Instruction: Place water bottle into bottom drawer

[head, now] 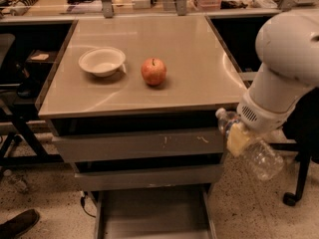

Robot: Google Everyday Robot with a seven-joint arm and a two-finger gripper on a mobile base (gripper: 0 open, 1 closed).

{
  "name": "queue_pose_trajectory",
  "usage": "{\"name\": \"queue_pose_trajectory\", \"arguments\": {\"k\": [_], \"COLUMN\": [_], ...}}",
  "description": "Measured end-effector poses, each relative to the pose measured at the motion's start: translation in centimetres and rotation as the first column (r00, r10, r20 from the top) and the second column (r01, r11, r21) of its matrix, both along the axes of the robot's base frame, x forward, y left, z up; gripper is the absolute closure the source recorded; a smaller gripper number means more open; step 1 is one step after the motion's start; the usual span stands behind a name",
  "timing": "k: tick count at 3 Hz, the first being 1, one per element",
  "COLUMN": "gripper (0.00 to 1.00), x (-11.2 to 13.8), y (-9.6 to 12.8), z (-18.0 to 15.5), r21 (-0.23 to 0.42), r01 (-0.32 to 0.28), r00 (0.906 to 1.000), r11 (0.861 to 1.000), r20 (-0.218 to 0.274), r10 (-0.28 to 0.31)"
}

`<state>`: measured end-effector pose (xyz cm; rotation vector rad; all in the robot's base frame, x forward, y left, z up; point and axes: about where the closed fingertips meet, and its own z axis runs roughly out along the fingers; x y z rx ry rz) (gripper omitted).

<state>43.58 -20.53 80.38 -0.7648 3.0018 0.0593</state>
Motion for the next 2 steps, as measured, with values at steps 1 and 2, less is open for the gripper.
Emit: {"name": "queue_pose_trajectory", "arguments": {"k": [1,2], "gripper": [1.0,1.0], "x": [-3.48,-3.5], "y": [1.88,1.89], "z": [-5.27,-5.29], "r21": [0.011,0.012], "r01": [-0.004,-0.004], "r00": [0.9943,0.9943], "r11": [1.0,1.0], "r20": [-0.106,-0.107], "r10": [0.005,0.005]}}
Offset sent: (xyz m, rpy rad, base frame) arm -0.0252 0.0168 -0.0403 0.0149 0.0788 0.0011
